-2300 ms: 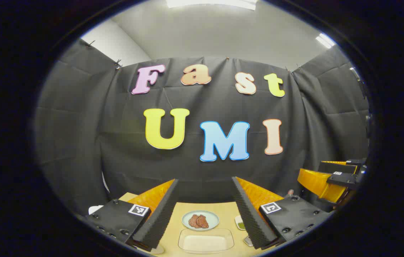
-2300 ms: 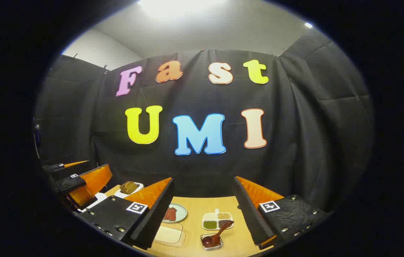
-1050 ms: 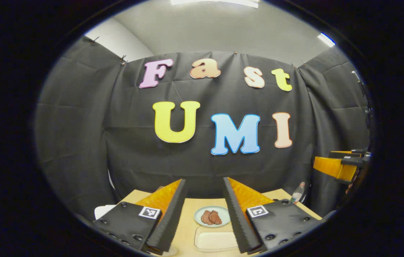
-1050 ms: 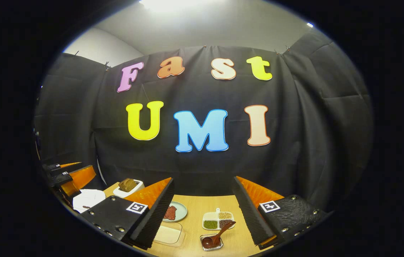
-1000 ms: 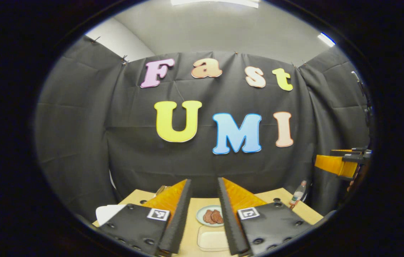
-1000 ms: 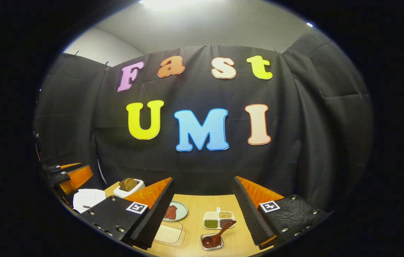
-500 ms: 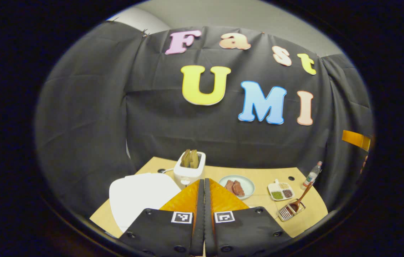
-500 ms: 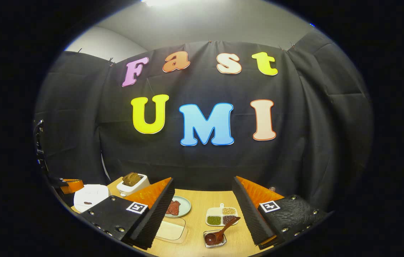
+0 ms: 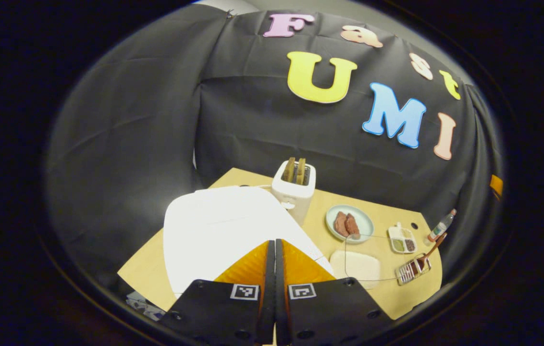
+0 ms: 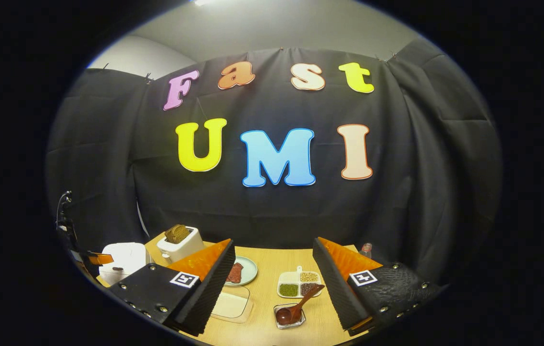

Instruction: Close the left gripper, press the button to open the rice cooker; take a wooden spoon from the chopstick holder with the right hand, scoop a spoonful of rice and pour it into the rice cooker, then put the wooden spoon back into the chopstick holder.

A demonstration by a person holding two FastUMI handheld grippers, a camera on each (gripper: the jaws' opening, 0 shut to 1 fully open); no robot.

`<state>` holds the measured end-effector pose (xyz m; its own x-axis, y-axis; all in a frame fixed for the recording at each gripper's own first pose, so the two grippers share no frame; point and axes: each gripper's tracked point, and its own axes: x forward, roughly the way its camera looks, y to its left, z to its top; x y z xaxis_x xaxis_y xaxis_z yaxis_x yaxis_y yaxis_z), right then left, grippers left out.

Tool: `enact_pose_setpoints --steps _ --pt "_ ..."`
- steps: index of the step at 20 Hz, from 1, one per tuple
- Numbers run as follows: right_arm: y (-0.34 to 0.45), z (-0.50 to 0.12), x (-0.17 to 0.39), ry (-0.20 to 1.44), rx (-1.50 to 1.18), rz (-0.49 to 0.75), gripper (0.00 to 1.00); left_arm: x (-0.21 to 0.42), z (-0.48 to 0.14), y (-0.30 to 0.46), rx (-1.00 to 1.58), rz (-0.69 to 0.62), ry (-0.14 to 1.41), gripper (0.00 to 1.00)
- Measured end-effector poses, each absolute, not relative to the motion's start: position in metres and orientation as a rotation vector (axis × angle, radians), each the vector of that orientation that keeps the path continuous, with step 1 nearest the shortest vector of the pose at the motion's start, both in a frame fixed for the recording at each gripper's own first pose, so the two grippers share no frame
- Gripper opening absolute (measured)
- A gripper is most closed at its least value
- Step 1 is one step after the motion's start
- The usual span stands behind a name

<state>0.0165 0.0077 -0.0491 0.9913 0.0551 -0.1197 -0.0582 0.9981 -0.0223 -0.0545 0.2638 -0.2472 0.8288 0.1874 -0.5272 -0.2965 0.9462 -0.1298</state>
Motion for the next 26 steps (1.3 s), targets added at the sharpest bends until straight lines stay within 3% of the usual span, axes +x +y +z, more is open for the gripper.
enact_pose_setpoints --steps 7,11,14,15,20,26 --pt "-0.005 -0.053 0.018 0.133 -0.031 0.037 0.98 -0.06 -0.296 0.274 -0.215 0.285 0.693 0.08" --pt "-0.007 -0.055 0.017 0.138 -0.02 0.036 0.98 -0.056 -0.284 0.274 -0.147 0.295 0.653 0.09" --pt "-0.01 -0.054 0.016 0.132 -0.034 0.032 0.99 -0.041 -0.224 0.284 -0.091 0.352 0.466 0.09" --pt "-0.01 -0.054 0.016 0.132 -0.028 0.035 0.98 -0.037 -0.202 0.281 -0.103 0.356 0.405 0.13" --pt "-0.012 -0.051 0.013 0.116 -0.023 0.041 0.98 -0.036 -0.095 0.266 -0.119 0.361 0.132 0.94" --pt "-0.02 -0.053 0.015 0.105 -0.014 0.029 0.99 -0.036 -0.036 0.21 -0.023 0.261 -0.011 0.97"
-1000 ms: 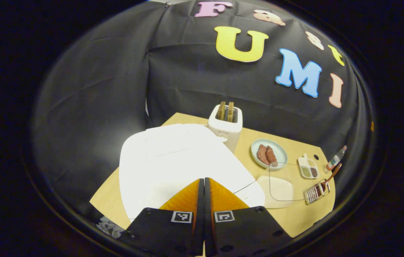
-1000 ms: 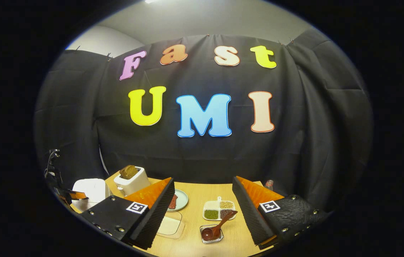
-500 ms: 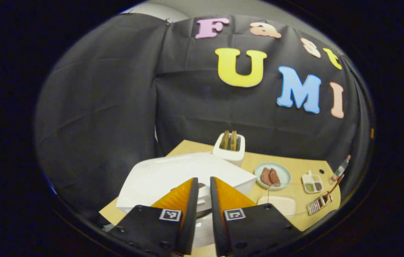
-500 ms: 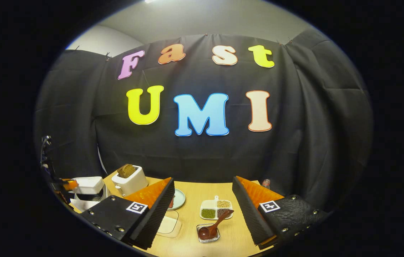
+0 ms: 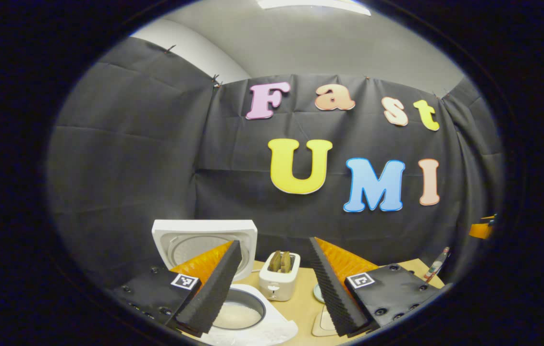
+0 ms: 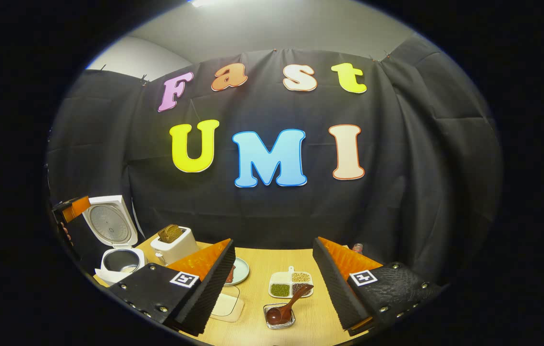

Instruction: Close the left gripper, press the button to open the rice cooker; take a wooden spoon from the chopstick holder with the right hand, scoop a spoonful of rice and pour it into the rice cooker, then put the wooden spoon back into the chopstick holder.

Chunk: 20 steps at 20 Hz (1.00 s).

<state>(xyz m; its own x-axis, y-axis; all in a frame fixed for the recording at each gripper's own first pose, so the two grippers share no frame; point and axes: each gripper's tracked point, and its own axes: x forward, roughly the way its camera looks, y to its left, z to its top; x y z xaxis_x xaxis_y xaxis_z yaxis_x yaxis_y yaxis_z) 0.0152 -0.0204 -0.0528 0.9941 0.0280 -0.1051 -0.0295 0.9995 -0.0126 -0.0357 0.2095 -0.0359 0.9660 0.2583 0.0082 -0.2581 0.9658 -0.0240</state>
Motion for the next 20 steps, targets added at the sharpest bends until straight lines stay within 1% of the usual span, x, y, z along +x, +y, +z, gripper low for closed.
enact_pose_setpoints --steps 3,11,15,16,17,20 --pt "-0.027 -0.054 0.016 0.103 -0.009 0.016 0.99 -0.035 -0.028 0.179 0.004 0.207 -0.028 0.96" --pt "-0.061 -0.082 0.021 0.122 -0.021 -0.03 0.98 -0.03 -0.045 0.111 -0.007 0.087 0.0 0.96" --pt "-0.079 -0.122 0.028 0.182 -0.031 -0.051 0.99 -0.028 -0.053 0.095 0.004 0.058 0.025 0.96" --pt "-0.084 -0.13 0.029 0.191 -0.034 -0.055 0.96 -0.029 -0.055 0.093 0.012 0.056 0.028 0.96" --pt "-0.086 -0.139 0.032 0.206 -0.029 -0.054 0.99 -0.029 -0.056 0.092 0.016 0.055 0.034 0.96" --pt "-0.087 -0.173 0.042 0.27 0.05 -0.04 0.98 -0.028 -0.064 0.087 0.023 0.055 0.055 0.96"
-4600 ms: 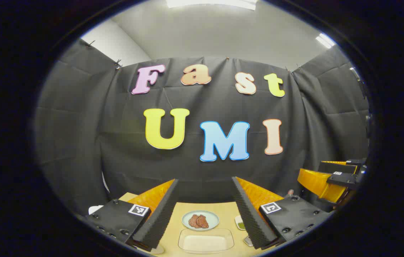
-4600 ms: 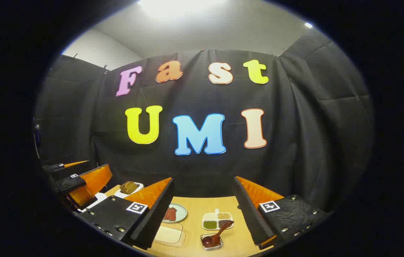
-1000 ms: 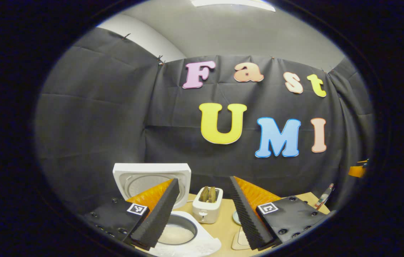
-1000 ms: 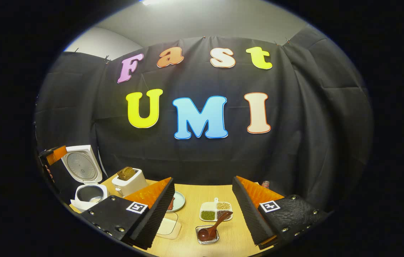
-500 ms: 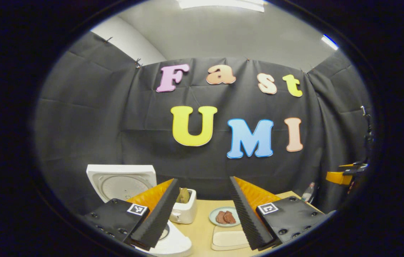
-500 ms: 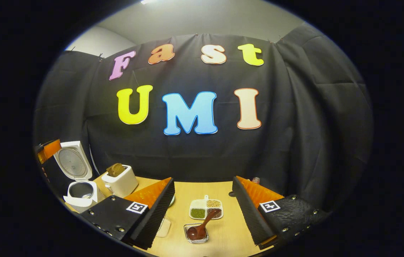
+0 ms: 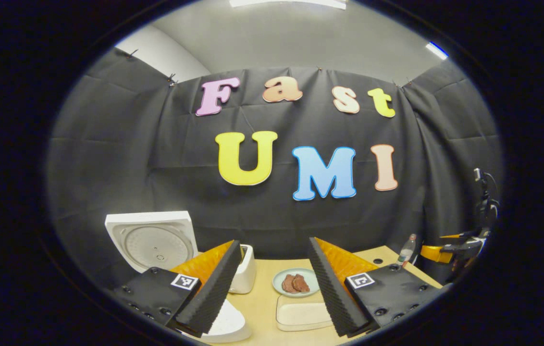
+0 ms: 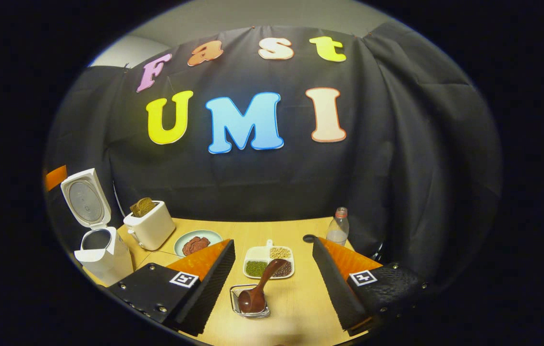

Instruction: Close the left gripper, press the button to open the rice cooker; take a wooden spoon from the chopstick holder with the right hand, scoop a spoonful of rice and pour it into the rice cooker, then put the wooden spoon back into the chopstick holder.

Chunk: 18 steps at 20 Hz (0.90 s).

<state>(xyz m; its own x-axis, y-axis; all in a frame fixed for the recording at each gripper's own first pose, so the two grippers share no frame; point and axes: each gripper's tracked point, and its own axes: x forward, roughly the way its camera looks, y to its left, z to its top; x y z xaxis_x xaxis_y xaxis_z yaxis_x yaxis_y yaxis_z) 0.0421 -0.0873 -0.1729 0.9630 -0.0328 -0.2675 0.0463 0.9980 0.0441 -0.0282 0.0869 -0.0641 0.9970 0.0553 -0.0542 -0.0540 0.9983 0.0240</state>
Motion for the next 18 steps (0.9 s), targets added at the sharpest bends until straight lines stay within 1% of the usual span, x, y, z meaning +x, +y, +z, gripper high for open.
enact_pose_setpoints --steps 2,9,12,13,14,16,17,18 --pt "-0.09 -0.192 0.05 0.304 0.057 -0.045 0.99 -0.029 -0.068 0.081 0.026 0.05 0.067 0.96" --pt "-0.089 -0.27 0.085 0.449 0.103 -0.001 0.99 -0.021 -0.077 0.066 0.062 0.052 0.104 0.96" --pt "-0.089 -0.295 0.102 0.49 0.15 0.014 0.97 -0.022 -0.077 0.064 0.077 0.051 0.103 0.96" --pt "-0.087 -0.299 0.108 0.503 0.171 0.019 0.94 -0.022 -0.08 0.065 0.085 0.055 0.112 0.96" --pt "-0.083 -0.305 0.115 0.511 0.195 0.033 0.82 -0.022 -0.084 0.065 0.091 0.063 0.124 0.96" --pt "-0.073 -0.314 0.124 0.529 0.221 0.069 0.69 -0.02 -0.083 0.063 0.1 0.075 0.13 0.96" --pt "-0.067 -0.319 0.124 0.552 0.224 0.092 0.69 -0.019 -0.081 0.063 0.105 0.081 0.13 0.96" --pt "-0.068 -0.326 0.125 0.561 0.217 0.09 0.69 -0.019 -0.08 0.06 0.104 0.085 0.129 0.96"
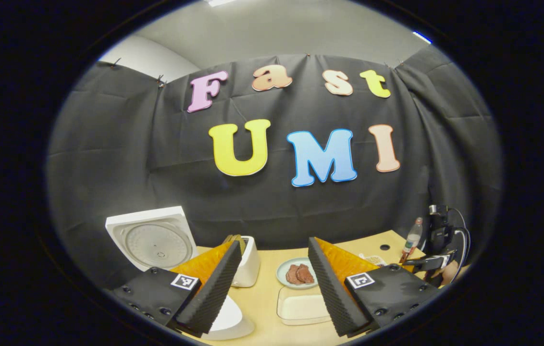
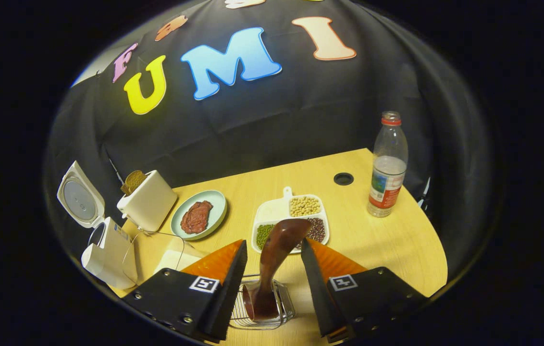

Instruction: Close the left gripper, press the button to open the rice cooker; take a wooden spoon from the chopstick holder with the right hand, scoop a spoonful of rice and pour it into the rice cooker, then put the wooden spoon back into the chopstick holder.

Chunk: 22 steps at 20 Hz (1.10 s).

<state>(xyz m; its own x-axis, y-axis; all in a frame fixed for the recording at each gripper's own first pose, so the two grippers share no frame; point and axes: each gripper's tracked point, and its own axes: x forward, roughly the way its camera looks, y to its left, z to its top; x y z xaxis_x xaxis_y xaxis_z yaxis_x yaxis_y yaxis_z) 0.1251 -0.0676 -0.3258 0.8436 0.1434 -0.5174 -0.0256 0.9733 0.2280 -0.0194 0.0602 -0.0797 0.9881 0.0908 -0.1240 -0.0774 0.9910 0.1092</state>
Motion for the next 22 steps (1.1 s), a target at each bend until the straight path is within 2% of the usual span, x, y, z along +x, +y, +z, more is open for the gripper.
enact_pose_setpoints --steps 2,3,4,5,6,7,14,16,22 --pt "-0.064 -0.321 0.126 0.552 0.234 0.108 0.29 -0.018 -0.082 0.057 0.107 0.088 0.135 0.96" --pt "-0.058 -0.327 0.13 0.541 0.249 0.118 0.29 -0.018 -0.085 0.055 0.11 0.089 0.141 0.96" --pt "-0.057 -0.317 0.125 0.528 0.259 0.131 0.18 -0.017 -0.085 0.053 0.115 0.089 0.145 0.96" --pt "-0.054 -0.312 0.121 0.512 0.267 0.13 0.18 -0.017 -0.085 0.052 0.118 0.089 0.15 0.96" --pt "-0.053 -0.305 0.119 0.491 0.248 0.137 0.09 -0.018 -0.085 0.051 0.123 0.093 0.151 0.97" --pt "-0.048 -0.299 0.116 0.473 0.235 0.157 0.05 -0.02 -0.084 0.05 0.123 0.095 0.15 0.97" --pt "-0.035 -0.241 0.102 0.397 0.22 0.207 0.05 -0.027 -0.067 0.037 0.09 0.091 0.097 0.97" --pt "-0.036 -0.216 0.096 0.359 0.207 0.204 0.05 -0.026 -0.063 0.036 0.083 0.074 0.079 0.95" --pt "0.002 -0.154 0.075 0.268 0.216 0.24 0.05 -0.024 -0.058 0.056 0.059 0.006 0.049 0.97"
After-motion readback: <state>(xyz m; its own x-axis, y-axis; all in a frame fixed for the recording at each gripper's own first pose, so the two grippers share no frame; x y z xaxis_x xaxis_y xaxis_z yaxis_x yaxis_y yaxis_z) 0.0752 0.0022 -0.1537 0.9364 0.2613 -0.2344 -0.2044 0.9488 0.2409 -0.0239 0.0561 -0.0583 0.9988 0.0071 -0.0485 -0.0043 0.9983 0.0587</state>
